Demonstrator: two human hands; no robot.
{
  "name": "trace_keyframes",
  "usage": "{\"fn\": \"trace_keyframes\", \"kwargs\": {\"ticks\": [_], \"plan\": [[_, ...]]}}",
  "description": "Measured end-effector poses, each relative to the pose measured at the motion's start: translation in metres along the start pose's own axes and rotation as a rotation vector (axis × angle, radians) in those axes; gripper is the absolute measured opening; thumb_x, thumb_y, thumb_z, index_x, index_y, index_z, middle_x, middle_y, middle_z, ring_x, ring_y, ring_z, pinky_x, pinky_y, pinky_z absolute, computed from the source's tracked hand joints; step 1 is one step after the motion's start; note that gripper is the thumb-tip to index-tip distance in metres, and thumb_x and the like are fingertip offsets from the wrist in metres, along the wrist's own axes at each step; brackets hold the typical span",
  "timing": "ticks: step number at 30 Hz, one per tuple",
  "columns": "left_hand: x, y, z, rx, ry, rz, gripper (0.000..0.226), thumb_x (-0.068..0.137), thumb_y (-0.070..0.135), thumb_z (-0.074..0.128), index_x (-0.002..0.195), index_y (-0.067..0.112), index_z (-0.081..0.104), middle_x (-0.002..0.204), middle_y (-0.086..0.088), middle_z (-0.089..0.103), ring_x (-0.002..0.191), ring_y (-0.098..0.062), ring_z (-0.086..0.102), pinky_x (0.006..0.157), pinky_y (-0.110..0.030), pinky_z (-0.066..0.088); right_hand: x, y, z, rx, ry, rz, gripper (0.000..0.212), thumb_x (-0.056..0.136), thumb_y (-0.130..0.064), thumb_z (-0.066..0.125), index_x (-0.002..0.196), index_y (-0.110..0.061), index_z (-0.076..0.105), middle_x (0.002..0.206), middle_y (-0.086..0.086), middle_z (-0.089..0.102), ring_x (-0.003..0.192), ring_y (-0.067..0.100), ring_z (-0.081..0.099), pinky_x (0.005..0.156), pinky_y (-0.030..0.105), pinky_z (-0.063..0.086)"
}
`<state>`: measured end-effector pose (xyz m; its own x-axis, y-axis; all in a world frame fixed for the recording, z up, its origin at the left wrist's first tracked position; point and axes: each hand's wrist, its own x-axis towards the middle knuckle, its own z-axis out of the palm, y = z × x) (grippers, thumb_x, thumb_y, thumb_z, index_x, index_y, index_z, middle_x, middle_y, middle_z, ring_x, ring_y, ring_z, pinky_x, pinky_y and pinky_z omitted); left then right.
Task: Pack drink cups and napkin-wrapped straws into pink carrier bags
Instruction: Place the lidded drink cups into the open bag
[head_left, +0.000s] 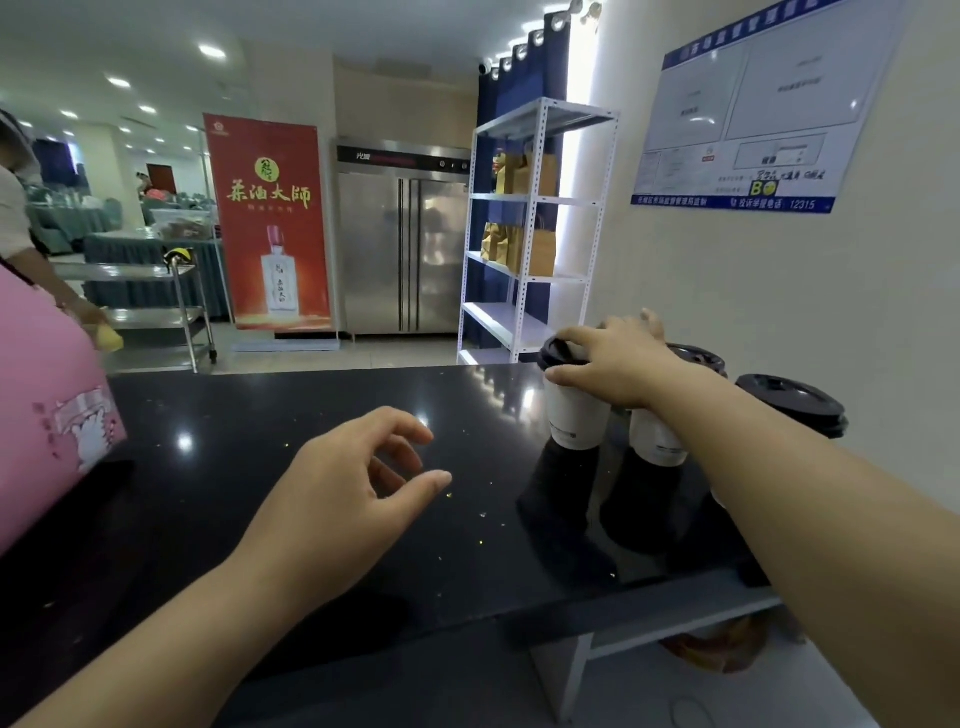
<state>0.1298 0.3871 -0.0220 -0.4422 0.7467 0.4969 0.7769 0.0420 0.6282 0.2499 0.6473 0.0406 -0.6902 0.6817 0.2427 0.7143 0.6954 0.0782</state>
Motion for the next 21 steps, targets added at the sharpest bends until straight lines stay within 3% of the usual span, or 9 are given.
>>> {"fn": "trace_keyframes", "kwargs": {"ticks": [5,10,14,18,21], "plan": [[-0.026,0.004,-0.017,-0.039,0.031,-0.03,0.024,0.071,0.046,0.068,0.092,0.039,0.06,0.084,0.016,0.064,0.075,-0.004,0.062,0.065,-0.029,0.056,-0.036,-0.026,-0.013,0.289,0.114,-0.12,0.059,0.077,-0.067,0.058,0.129,-0.041,0.05,0.112,0.0,0.045,0.104,0.022,0.048,0.089,0.037,0.045],[-0.08,0.015,-0.047,-0.085,0.114,-0.057,0.023,0.068,0.038,0.076,0.087,0.037,0.064,0.088,0.017,0.065,0.074,-0.007,0.063,0.062,-0.022,0.052,-0.086,-0.056,-0.027,0.581,0.214,-0.198,0.055,0.077,-0.063,0.062,0.127,-0.041,0.052,0.113,-0.002,0.048,0.101,0.017,0.048,0.083,0.03,0.044],[-0.132,0.028,-0.086,-0.105,0.192,-0.054,0.033,0.064,0.051,0.078,0.091,0.041,0.062,0.086,0.014,0.067,0.074,-0.008,0.065,0.061,-0.017,0.051,-0.138,-0.089,-0.033,0.821,0.279,-0.292,0.057,0.069,-0.069,0.059,0.119,-0.041,0.056,0.108,-0.006,0.054,0.092,0.003,0.051,0.071,0.016,0.038],[-0.179,0.037,-0.133,-0.02,0.256,-0.03,0.038,0.058,0.059,0.065,0.09,0.039,0.063,0.085,0.013,0.068,0.071,-0.008,0.066,0.061,-0.016,0.051,-0.185,-0.13,-0.032,1.001,0.24,-0.376,0.055,0.067,-0.071,0.056,0.115,-0.044,0.059,0.111,-0.006,0.059,0.099,0.008,0.056,0.084,0.036,0.052],[-0.211,0.042,-0.171,0.036,0.313,-0.039,0.036,0.059,0.059,0.064,0.088,0.037,0.064,0.082,0.011,0.068,0.07,-0.009,0.066,0.06,-0.017,0.051,-0.216,-0.166,-0.035,1.138,0.23,-0.433,0.049,0.068,-0.067,0.059,0.114,-0.048,0.059,0.112,-0.009,0.059,0.103,0.008,0.057,0.09,0.043,0.051]]}}
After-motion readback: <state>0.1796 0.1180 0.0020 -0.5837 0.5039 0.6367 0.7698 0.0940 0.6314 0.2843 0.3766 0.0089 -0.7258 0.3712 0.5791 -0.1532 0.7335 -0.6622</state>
